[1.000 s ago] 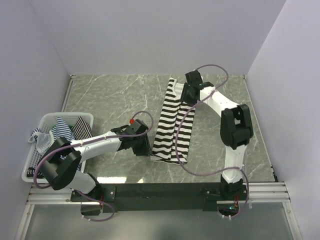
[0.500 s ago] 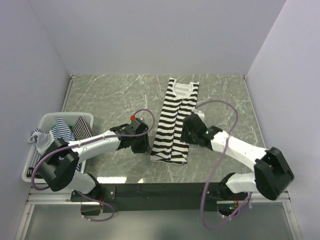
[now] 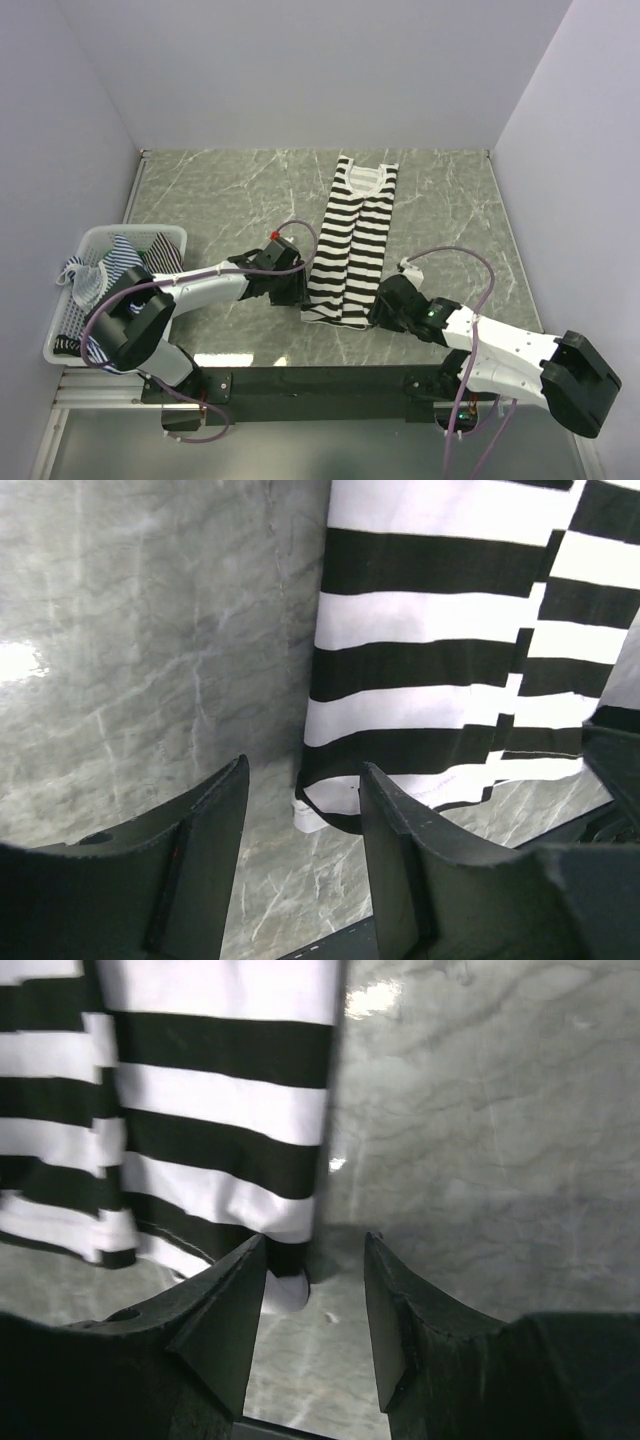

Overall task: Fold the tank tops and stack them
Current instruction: Fold the tank top

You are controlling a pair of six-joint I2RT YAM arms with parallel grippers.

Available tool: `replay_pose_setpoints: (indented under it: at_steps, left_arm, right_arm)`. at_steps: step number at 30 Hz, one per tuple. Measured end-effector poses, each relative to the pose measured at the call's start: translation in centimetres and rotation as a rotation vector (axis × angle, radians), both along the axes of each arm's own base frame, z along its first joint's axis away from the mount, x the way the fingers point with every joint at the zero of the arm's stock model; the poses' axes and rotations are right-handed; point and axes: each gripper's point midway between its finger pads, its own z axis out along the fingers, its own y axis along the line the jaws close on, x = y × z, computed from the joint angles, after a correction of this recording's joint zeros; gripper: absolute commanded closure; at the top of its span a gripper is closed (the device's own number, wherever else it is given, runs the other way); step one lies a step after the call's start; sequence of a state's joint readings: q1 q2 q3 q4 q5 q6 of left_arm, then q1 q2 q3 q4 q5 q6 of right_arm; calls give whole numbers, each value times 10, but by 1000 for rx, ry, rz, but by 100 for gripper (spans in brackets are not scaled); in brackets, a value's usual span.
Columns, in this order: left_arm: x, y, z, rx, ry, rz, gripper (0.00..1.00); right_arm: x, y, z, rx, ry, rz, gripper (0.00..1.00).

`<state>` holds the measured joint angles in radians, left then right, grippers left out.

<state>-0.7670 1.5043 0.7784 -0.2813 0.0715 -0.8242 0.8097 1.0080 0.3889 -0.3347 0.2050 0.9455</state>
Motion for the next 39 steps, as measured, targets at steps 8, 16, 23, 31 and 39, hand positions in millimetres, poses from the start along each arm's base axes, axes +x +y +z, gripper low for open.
replay_pose_setpoints:
  at_steps: [8, 16, 23, 31, 39]
  left_arm:
    - [-6, -6, -9, -24, 27, -20, 51]
    - [-13, -21, -11, -48, 22, -39, 63]
    - [-14, -17, -15, -37, 33, -9, 80]
    - [-18, -14, -15, -19, 38, -11, 99]
    - [-30, -8, -15, 14, 61, -21, 99]
  right_arm:
    - [-4, 15, -1, 105, 9, -31, 50]
    - [-9, 28, -2, 175, 26, -43, 56]
    - [-13, 27, -3, 191, 44, -55, 70]
    - [-14, 26, 2, 205, 36, -56, 100]
    - [-20, 22, 8, 215, 37, -50, 100]
